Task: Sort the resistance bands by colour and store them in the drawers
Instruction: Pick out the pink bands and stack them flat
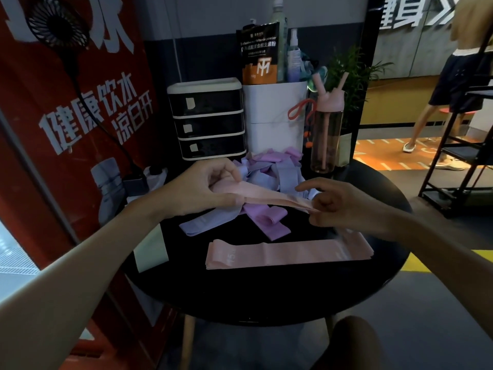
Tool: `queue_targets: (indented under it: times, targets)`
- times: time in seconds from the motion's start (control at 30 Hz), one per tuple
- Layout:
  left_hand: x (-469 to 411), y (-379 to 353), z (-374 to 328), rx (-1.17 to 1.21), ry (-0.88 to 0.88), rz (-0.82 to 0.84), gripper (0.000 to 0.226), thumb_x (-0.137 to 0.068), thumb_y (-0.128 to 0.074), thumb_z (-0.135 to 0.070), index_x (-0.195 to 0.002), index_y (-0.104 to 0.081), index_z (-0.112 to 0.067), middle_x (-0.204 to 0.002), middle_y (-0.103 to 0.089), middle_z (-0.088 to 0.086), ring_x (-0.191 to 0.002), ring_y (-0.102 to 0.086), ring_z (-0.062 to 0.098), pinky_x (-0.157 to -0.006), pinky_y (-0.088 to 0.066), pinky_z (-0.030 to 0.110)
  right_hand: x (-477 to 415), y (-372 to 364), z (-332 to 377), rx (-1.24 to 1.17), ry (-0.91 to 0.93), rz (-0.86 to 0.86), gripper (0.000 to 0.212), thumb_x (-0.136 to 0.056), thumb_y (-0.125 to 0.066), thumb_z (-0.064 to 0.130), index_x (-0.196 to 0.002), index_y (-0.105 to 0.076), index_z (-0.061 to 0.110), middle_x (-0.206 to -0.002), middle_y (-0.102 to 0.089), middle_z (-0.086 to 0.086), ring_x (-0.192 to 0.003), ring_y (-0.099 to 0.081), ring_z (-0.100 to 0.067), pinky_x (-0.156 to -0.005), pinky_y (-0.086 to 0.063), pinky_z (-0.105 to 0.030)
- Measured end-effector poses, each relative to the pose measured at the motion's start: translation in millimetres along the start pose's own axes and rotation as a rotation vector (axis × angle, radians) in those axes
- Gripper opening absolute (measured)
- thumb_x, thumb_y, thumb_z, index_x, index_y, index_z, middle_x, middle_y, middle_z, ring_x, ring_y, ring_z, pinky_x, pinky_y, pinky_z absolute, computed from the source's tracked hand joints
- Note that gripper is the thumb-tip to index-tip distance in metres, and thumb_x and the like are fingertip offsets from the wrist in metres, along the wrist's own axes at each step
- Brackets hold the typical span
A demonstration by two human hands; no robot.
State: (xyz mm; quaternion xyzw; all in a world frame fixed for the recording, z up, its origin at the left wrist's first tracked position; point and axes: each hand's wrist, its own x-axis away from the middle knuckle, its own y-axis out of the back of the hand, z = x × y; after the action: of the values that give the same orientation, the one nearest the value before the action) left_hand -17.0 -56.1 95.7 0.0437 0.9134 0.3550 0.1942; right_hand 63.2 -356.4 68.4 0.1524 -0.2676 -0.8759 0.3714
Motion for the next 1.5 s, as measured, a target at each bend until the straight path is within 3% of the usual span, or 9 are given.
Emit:
queue_targets:
  times: [0.1,0.3,0.4,0.6,0.87,1.0,1.2,1.37,1.5]
  targets:
    - [4.3,-4.0,10.2,-0.065,0.039,0.086,0.04,-0.068,-0.082,-0.05,-0.1,-0.064,-0.033,-0.103,-0.06,0.021,-0.093,-0.059,0.039,-0.08,-0.048,0.051,6.4,5.4,-7.6,0.066,-0.032,-0.016,0.046,-0.084,-0.073,0.011,-0.116,-0.057,0.039,-0.073,-0.061,-0.005,-0.063,-0.055,-0.016,-0.061,-0.045,-0.026]
    - [17.7,-24.0,26.7,-0.177,0.177,0.233,0.039,-0.075,-0.086,-0.036,-0.106,-0.063,-0.037,-0.099,-0.064,-0.016,-0.088,-0.062,0.005,-0.077,-0.049,0.018,18.2,12.1,-29.5,0.326,-0.105,0.098,0.037,-0.085,-0.074,0.019,-0.102,-0.059,0.048,-0.114,-0.059,0.021,-0.103,-0.058,0.004,-0.081,-0.05,-0.013]
    - [22.1,-37.9,29.9,-0.233,0.152,0.254,0.039,-0.076,-0.086,-0.03,-0.107,-0.063,-0.036,-0.095,-0.06,-0.025,-0.089,-0.059,0.003,-0.076,-0.047,0.014,23.4,10.0,-38.4,0.347,-0.137,0.138,0.031,-0.085,-0.073,0.02,-0.101,-0.062,0.045,-0.111,-0.057,0.024,-0.095,-0.055,0.017,-0.073,-0.043,-0.005]
    - [24.1,-52.6,34.6,-0.333,0.151,0.33,0.043,-0.075,-0.082,-0.041,-0.111,-0.059,-0.046,-0.107,-0.057,-0.02,-0.096,-0.056,0.001,-0.087,-0.049,0.024,27.7,9.4,-42.5,0.461,-0.139,0.138,0.034,-0.084,-0.074,0.017,-0.1,-0.058,0.042,-0.107,-0.052,0.025,-0.098,-0.054,0.002,-0.077,-0.041,-0.003]
    - [24.2,-62.8,36.8,-0.459,0.144,0.504,0.041,-0.081,-0.073,-0.048,-0.119,-0.058,-0.044,-0.112,-0.052,-0.02,-0.102,-0.054,0.0,-0.094,-0.049,0.029,34.9,8.0,-62.1,0.653,-0.108,0.116,0.032,-0.078,-0.076,0.038,-0.098,-0.057,0.054,-0.11,-0.042,0.026,-0.114,-0.029,-0.003,-0.1,-0.023,-0.031]
    - [25.9,-60.3,33.2,-0.566,0.101,0.506,0.04,-0.079,-0.07,-0.056,-0.116,-0.056,-0.049,-0.113,-0.044,-0.02,-0.102,-0.05,0.0,-0.094,-0.047,0.031,38.9,6.6,-68.2,0.618,-0.088,0.099,0.038,-0.075,-0.078,0.038,-0.098,-0.055,0.057,-0.122,-0.038,0.024,-0.121,-0.023,-0.003,-0.103,-0.021,-0.032]
    - [27.2,-65.8,35.6,-0.527,0.091,0.509,0.057,-0.078,-0.07,-0.058,-0.129,-0.046,-0.051,-0.127,-0.043,-0.024,-0.118,-0.045,0.0,-0.103,-0.043,0.031,37.1,5.4,-70.6,0.528,-0.062,0.095,0.04,-0.074,-0.08,0.035,-0.102,-0.056,0.051,-0.114,-0.052,0.026,-0.112,-0.046,0.001,-0.101,-0.042,-0.034]
    - [28.2,-68.0,41.7,-0.469,0.108,0.462,0.05,-0.085,-0.071,-0.041,-0.131,-0.051,-0.046,-0.122,-0.048,-0.022,-0.111,-0.048,-0.004,-0.098,-0.047,0.031,33.5,3.0,-75.3,0.486,-0.06,0.075,0.038,-0.065,-0.073,0.052,-0.099,-0.057,0.053,-0.113,-0.053,0.026,-0.109,-0.05,0.003,-0.097,-0.047,-0.032]
    - [28.7,-70.8,44.8,-0.467,0.098,0.451,0.048,-0.085,-0.069,-0.039,-0.13,-0.052,-0.044,-0.116,-0.048,-0.021,-0.104,-0.05,0.001,-0.095,-0.048,0.032,31.7,4.1,-83.4,0.487,-0.062,0.057,0.035,-0.073,-0.077,0.041,-0.101,-0.059,0.052,-0.114,-0.054,0.024,-0.108,-0.052,0.002,-0.096,-0.048,-0.034]
